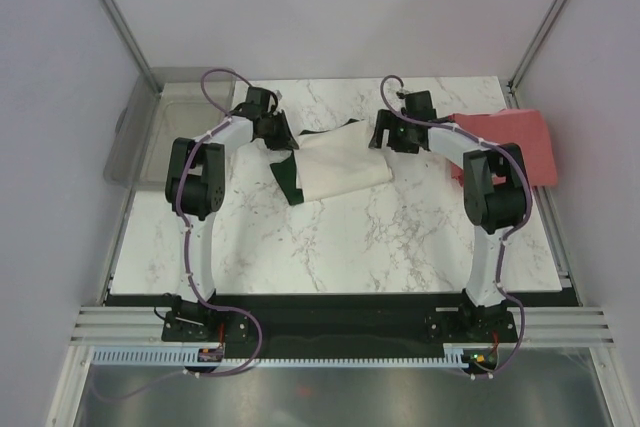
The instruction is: Fold and stack the t-shirts
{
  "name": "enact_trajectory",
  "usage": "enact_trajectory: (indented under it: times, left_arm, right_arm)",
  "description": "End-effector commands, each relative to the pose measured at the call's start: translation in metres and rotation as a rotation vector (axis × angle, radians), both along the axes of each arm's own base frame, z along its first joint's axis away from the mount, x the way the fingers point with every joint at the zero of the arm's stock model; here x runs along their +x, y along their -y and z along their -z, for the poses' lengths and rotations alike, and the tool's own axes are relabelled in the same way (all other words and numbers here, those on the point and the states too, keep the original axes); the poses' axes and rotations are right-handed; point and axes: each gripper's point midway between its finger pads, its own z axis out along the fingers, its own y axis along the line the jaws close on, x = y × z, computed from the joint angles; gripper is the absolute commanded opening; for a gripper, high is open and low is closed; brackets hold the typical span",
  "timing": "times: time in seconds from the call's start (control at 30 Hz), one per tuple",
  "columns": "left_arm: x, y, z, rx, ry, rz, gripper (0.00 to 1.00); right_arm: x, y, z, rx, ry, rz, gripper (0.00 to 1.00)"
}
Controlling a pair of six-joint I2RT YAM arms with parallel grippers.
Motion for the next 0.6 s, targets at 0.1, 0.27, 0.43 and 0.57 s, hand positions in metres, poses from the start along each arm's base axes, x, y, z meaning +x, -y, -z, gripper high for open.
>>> enact_trajectory:
  times: [0.1, 0.27, 0.43, 0.57]
  left_arm:
    - [0.0, -0.007, 0.003, 0.029, 0.039, 0.072, 0.09]
    - [0.001, -0.015, -0.009, 0.016, 0.053, 0.057, 0.02]
    - [0.0, -0.017, -0.021, 0.021, 0.078, 0.059, 0.02]
    - [0.0, -0.019, -0.019, 0.029, 0.079, 0.059, 0.02]
  right_arm:
    - [-0.009, 0.075, -0.081, -0.174, 0.179, 0.192, 0.9]
    - [-0.032, 0.135, -0.076, -0.448, 0.113, 0.361, 0.82]
    - [-0.042, 0.156, -0.053, -0.616, 0.018, 0.411, 0.59]
    - [-0.036, 0.158, -0.047, -0.757, -0.005, 0.413, 0.51]
